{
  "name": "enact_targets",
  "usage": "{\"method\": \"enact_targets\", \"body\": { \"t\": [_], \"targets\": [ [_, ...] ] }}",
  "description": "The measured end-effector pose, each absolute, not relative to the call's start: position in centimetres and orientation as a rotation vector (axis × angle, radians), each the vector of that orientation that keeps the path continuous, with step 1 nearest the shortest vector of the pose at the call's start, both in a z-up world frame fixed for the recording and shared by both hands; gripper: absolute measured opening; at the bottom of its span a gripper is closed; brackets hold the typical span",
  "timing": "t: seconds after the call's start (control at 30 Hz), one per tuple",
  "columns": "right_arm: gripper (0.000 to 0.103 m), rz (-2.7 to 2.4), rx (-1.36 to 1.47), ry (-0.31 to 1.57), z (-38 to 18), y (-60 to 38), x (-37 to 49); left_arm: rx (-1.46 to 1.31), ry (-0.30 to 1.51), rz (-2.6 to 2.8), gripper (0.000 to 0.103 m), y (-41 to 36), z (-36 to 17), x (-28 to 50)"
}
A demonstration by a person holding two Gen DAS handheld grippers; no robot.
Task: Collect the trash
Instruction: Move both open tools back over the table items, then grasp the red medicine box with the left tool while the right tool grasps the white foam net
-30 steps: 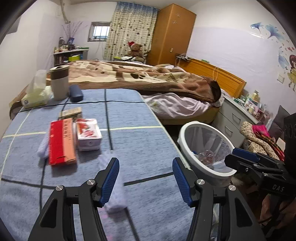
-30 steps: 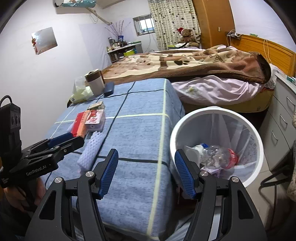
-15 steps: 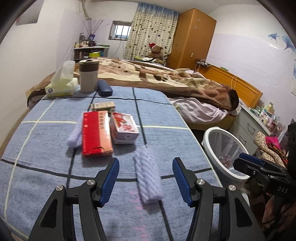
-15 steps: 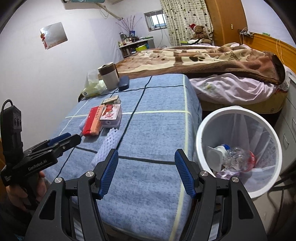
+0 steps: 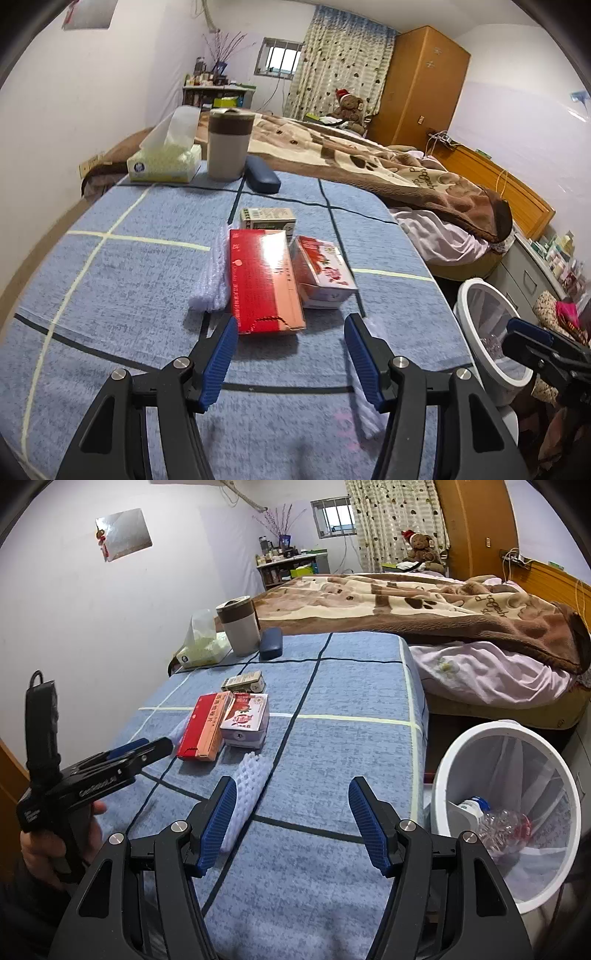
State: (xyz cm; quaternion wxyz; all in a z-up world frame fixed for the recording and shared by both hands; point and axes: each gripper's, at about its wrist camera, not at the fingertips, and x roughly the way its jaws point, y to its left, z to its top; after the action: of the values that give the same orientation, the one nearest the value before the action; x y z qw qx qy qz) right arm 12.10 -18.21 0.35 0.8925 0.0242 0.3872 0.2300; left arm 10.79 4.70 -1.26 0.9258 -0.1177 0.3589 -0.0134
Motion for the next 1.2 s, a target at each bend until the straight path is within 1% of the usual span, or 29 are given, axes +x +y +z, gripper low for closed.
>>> {"method": "enact_targets", "body": {
  "t": [0.4, 0.5, 0.7, 0.73, 0.77, 0.83, 0.87, 0.97, 1.03, 1.2],
  "targets": [
    [0.065, 0.435, 0.055, 0.861, -1.2, -17.8, 14.1, -0.235, 0.794, -0.015, 0.060, 5.4, -4.5, 15.8],
    [0.065, 0.434, 0.056, 0.871, -1.4, -17.6, 14.7, -0.230, 0.808, 0.007, 0.063, 5.7, -5.2, 16.6],
    [0.065, 0.459, 0.060, 0.884, -1.9, -16.6, 15.2, -0.230, 0.811, 0.015, 0.063, 6.2, -5.7, 17.2],
    [0.065, 0.468, 0.060, 0.886, -2.0, -16.4, 15.2, -0.233, 0.807, 0.013, 0.062, 6.2, -5.7, 17.0],
    [0.065, 0.474, 0.059, 0.888, -2.0, -16.1, 15.1, -0.234, 0.804, 0.013, 0.058, 6.3, -5.6, 16.9],
    [0.065, 0.488, 0.058, 0.895, -2.2, -15.6, 15.2, -0.227, 0.796, -0.001, 0.052, 6.4, -5.5, 16.5],
    [0.065, 0.497, 0.057, 0.900, -2.2, -15.2, 15.0, -0.225, 0.790, -0.010, 0.046, 6.4, -5.3, 16.3],
    [0.065, 0.523, 0.063, 0.913, -2.4, -14.4, 14.9, -0.192, 0.759, -0.024, 0.032, 6.2, -4.4, 15.3],
    [0.065, 0.543, 0.065, 0.926, -2.7, -13.6, 14.8, -0.184, 0.748, -0.031, 0.030, 6.3, -4.2, 14.8],
    [0.065, 0.570, 0.047, 0.952, -3.5, -12.3, 14.4, -0.226, 0.744, -0.014, 0.030, 8.0, -4.0, 14.1]
  ]
}}
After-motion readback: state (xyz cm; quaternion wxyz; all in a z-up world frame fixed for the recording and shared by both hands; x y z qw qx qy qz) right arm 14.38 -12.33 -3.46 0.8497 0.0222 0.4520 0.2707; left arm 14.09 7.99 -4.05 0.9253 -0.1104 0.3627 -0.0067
